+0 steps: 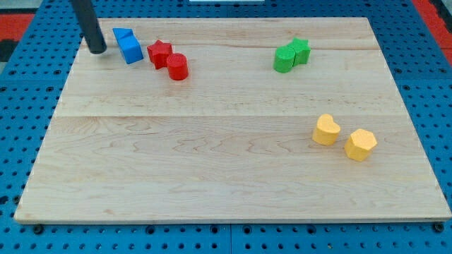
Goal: Point your arm to the blue blocks
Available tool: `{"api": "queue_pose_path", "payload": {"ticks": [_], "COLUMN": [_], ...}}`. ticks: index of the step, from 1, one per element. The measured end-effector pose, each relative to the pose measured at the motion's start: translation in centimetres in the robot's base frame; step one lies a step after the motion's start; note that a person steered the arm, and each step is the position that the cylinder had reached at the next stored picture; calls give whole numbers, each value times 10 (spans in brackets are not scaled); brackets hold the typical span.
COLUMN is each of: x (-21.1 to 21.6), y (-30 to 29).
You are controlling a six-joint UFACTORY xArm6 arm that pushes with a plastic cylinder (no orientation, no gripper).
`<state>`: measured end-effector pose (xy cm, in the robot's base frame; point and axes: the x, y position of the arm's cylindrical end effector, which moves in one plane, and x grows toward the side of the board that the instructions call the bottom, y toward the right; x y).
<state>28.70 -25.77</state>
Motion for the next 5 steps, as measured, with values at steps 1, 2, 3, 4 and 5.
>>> {"api": "queue_pose_path", "payload": {"ticks": [1, 2, 3, 4, 5], "x": [3, -2, -2, 8, 9], "y": [-34, -19, 18, 20, 20]}}
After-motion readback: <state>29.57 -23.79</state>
